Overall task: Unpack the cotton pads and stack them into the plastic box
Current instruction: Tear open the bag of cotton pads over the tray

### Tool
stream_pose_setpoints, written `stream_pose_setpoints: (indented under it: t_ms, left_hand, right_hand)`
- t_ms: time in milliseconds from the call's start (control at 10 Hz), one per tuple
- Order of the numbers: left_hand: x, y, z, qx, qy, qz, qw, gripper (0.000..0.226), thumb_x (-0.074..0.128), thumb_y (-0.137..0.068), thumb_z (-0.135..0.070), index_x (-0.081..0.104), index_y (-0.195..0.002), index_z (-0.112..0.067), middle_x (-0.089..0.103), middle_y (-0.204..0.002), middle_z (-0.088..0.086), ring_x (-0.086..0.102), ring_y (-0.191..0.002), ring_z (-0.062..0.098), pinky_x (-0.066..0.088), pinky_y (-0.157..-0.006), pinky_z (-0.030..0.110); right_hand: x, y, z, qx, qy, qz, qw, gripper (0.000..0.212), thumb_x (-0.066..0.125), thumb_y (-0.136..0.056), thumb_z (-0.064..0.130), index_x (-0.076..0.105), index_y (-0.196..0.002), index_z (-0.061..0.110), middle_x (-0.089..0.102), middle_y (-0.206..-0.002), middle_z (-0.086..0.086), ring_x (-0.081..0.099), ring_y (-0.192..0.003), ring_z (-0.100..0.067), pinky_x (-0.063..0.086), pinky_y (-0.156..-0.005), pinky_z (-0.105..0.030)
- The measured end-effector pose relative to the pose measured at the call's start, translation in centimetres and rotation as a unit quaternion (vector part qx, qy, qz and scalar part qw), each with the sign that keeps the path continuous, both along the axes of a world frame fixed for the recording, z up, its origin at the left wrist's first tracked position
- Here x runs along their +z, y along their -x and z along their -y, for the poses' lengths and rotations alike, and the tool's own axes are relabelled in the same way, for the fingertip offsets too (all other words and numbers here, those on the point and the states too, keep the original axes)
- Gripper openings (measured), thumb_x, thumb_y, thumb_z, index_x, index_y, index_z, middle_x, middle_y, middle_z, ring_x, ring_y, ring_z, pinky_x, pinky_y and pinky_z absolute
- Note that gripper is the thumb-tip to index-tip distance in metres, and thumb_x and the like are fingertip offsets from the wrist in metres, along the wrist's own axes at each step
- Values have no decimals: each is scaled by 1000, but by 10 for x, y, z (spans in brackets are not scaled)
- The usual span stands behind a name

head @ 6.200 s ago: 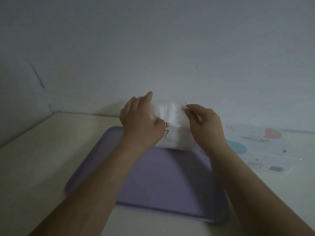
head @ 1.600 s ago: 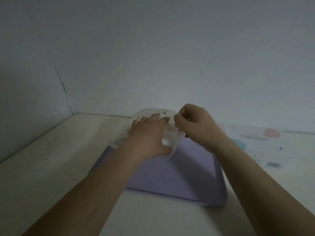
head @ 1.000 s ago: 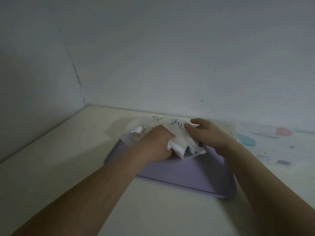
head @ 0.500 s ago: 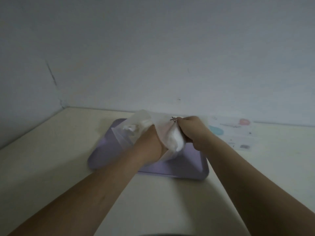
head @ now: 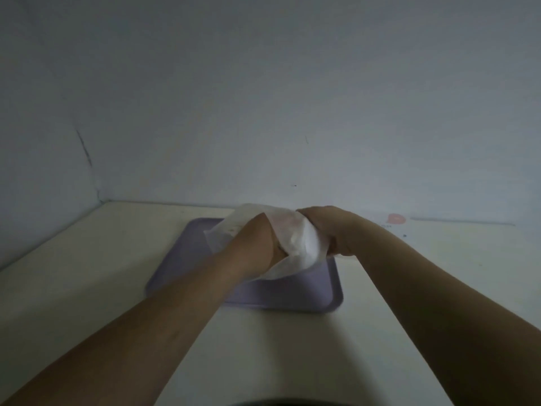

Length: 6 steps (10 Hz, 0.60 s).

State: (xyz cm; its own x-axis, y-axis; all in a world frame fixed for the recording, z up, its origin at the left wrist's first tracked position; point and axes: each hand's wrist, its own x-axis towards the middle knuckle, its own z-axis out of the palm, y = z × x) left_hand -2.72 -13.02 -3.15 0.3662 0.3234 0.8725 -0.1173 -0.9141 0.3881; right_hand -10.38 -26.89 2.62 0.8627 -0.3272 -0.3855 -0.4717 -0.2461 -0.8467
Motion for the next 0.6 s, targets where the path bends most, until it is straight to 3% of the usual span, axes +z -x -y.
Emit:
stream_pose_setpoints:
  t_ms: [100, 200, 300, 400, 500, 600]
  left_hand:
    - [25, 47, -8, -452, 67, -299, 838, 39, 88, -64, 14, 63, -91, 0, 61, -96, 38, 61, -91, 43, -1, -85, 82]
    - [24, 26, -49, -428, -201, -426, 771, 27, 72, -91, -3, 53, -109, -9, 51, -89, 13, 53, -79, 28, 47, -86, 36]
    - [34, 23, -54, -468, -234, -306, 795, 29, 68, -86, -16, 64, -109, 0, 63, -107, 15, 63, -101, 36, 52, -86, 42]
    - [32, 9, -71, -492, -196, -282, 800, 47, 75, -73, -18, 69, -118, -12, 65, -109, 11, 62, -100, 35, 53, -82, 41]
    - [29, 7, -87, -467, -148, -284, 824, 49, 77, -75, -29, 70, -123, -21, 68, -113, 8, 64, -104, 32, 53, -86, 40]
    - [4, -1, -90, -462, -191, -349, 793, 69, 80, -69, -47, 64, -133, -26, 63, -131, 8, 62, -122, 34, 49, -97, 37]
  right_hand:
    - [-6, -1, -5, 23, -52, -50, 997, 25, 63, -101, 31, 76, -111, 12, 80, -107, -10, 74, -103, -33, 62, -90, -50]
    - [-17, -2, -12, -4, -45, -12, 999, 17, 59, -105, 17, 70, -108, 5, 72, -96, -11, 67, -87, -29, 57, -79, -44]
    - [-22, -11, -13, -99, 23, 98, 990, 27, 54, -106, 23, 68, -124, 8, 67, -106, -12, 63, -90, -28, 51, -76, -34]
    - [-10, -16, -5, -173, 35, 200, 964, 24, 50, -106, 26, 68, -107, 11, 66, -102, -15, 61, -88, -31, 49, -72, -33]
    - [5, -11, 7, -186, -2, 236, 954, 16, 53, -98, 21, 65, -91, 15, 64, -93, -14, 61, -81, -31, 49, -68, -37]
    - [9, -1, 8, -174, -64, 256, 949, 17, 56, -95, 21, 59, -78, 19, 63, -88, -13, 61, -79, -30, 49, -72, -39]
